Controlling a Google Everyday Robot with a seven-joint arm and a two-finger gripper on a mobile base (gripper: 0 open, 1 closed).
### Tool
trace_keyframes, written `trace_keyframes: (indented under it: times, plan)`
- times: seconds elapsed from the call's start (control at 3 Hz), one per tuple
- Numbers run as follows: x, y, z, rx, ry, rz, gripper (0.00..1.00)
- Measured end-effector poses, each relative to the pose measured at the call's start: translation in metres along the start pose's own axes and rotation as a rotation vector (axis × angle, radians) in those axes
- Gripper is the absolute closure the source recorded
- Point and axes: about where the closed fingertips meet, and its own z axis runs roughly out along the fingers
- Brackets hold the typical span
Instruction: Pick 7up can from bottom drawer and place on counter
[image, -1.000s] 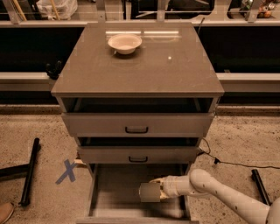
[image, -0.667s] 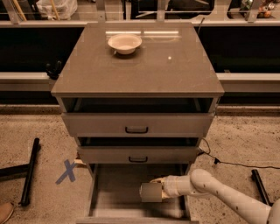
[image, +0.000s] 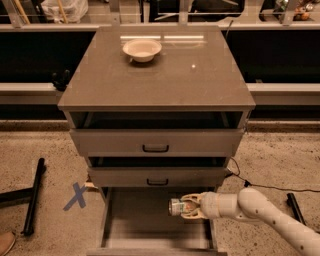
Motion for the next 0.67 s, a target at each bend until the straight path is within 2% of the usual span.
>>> trace_keyframes:
  times: [0.67]
  plan:
    - [-0.082,-0.037,-0.098,0.155,-0.035,-0.170,1.00]
